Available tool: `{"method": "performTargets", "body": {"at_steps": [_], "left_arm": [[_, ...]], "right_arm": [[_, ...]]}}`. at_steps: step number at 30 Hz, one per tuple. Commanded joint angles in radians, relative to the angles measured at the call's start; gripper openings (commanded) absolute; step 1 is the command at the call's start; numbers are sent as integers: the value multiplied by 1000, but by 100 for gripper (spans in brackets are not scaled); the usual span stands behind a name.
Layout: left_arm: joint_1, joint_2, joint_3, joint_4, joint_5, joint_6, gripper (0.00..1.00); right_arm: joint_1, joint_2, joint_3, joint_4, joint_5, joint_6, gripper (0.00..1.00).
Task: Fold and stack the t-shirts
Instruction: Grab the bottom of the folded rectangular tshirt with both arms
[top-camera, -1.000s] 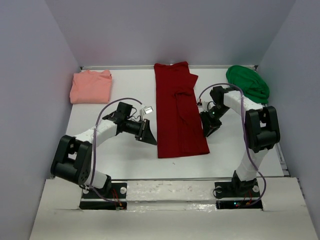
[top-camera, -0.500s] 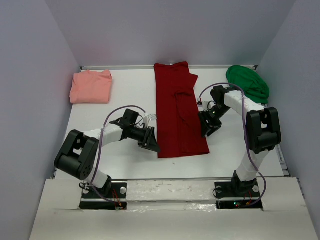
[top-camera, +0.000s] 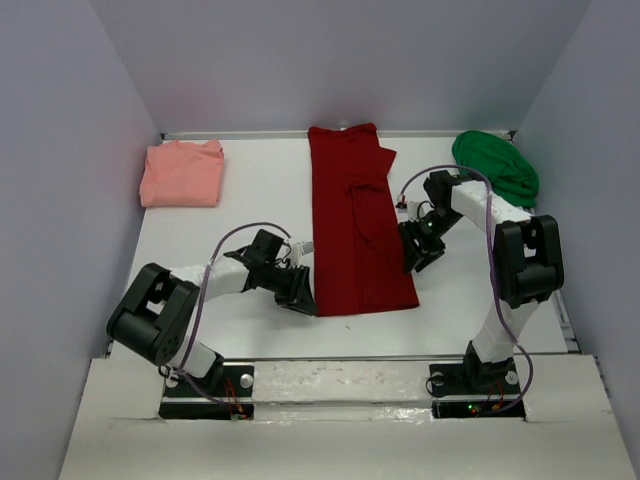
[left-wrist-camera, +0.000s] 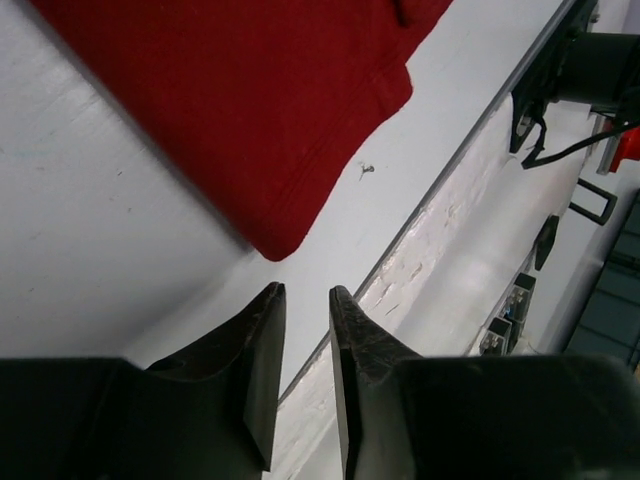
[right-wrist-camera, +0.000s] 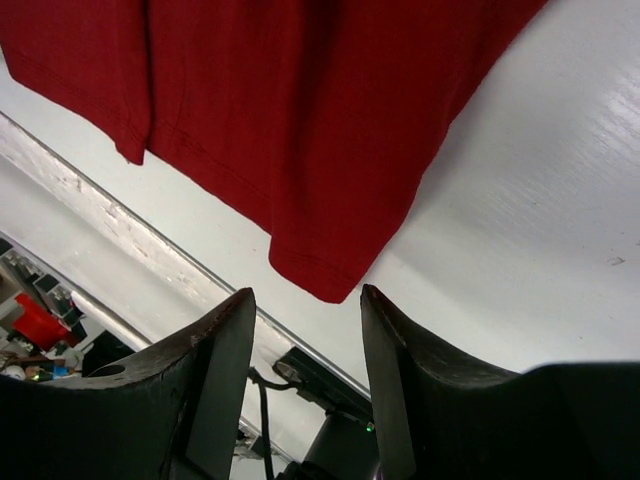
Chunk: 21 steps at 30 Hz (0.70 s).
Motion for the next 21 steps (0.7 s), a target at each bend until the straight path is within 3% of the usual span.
{"method": "performTargets", "body": {"at_steps": [1,11,20,21], "left_arm": [[-16,56,24,2,-25,-26,33],[-87,279,160,-28,-20,22,21],[-88,186,156,-41,12,60,26],[-87,175,153,-50,13,68,31]], "right_arm": [[-14,-48,24,-18,-21,-17,52],[-33,-92,-7,-23,-15,-46,52],[-62,-89,-5,-26,13,-81,53],[-62,-86,-2,-26,13,-81,53]]}}
